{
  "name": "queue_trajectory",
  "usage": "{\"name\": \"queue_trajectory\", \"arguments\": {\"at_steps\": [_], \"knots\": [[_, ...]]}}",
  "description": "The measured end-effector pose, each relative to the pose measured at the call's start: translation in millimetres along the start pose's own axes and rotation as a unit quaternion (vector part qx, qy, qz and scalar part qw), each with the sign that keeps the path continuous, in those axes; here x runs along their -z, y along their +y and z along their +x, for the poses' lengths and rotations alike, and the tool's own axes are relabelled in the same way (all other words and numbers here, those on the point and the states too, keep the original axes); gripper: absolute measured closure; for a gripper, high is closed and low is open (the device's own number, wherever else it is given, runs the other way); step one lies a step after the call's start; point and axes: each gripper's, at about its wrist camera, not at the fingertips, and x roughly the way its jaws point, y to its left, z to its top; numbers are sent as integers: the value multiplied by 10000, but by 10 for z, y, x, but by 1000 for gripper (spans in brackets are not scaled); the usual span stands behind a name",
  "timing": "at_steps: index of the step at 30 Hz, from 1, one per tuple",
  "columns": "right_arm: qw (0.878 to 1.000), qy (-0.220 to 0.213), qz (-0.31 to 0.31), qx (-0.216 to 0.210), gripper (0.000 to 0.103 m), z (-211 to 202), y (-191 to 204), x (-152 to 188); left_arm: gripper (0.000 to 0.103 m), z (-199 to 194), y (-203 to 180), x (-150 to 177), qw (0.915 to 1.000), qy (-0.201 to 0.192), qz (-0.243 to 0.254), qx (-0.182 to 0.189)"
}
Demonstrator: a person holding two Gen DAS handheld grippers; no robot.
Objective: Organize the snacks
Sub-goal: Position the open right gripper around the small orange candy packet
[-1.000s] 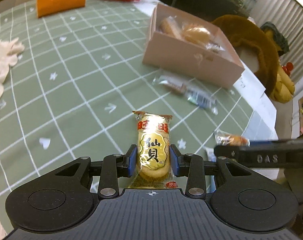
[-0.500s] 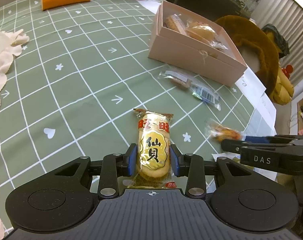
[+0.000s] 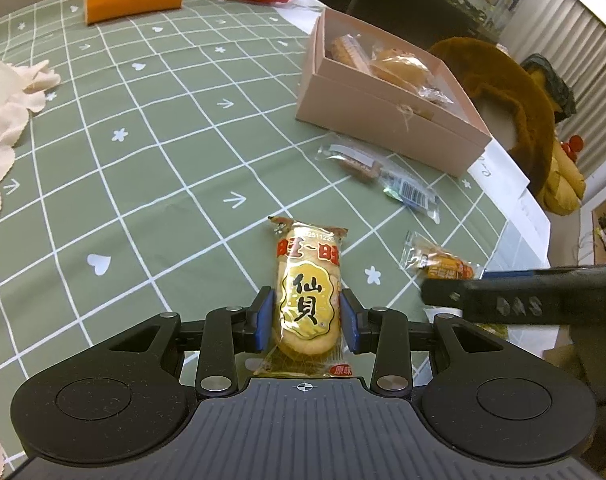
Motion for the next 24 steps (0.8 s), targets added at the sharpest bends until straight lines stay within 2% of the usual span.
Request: {"name": "queue_trajectory", "arguments": {"at_steps": [4,10,16,19,20,21,24], "knots": [[9986,67,527,-60,16,88,64,-38,62,-6,23,14,10000,-47,-49,50],[9975,-134,614,337,15,162,126,-96,62,-10,34,24,9999,-76,-85,76],[9988,-142,200,417,26,138,197,-47,62,-15,60,31,9998,-102,-124,135],[9991,-199,-17,382,34,95,238,-24,62,-19,82,31,9997,-105,-123,195],[9988,-253,-76,408,44,70,248,-25,62,-17,85,29,9997,-98,-123,210],[9985,-303,-161,435,49,42,260,-32,62,-15,91,25,9996,-94,-116,233],[9982,-368,-273,387,53,-13,260,-67,62,-7,104,22,9995,-96,-117,285]]}}
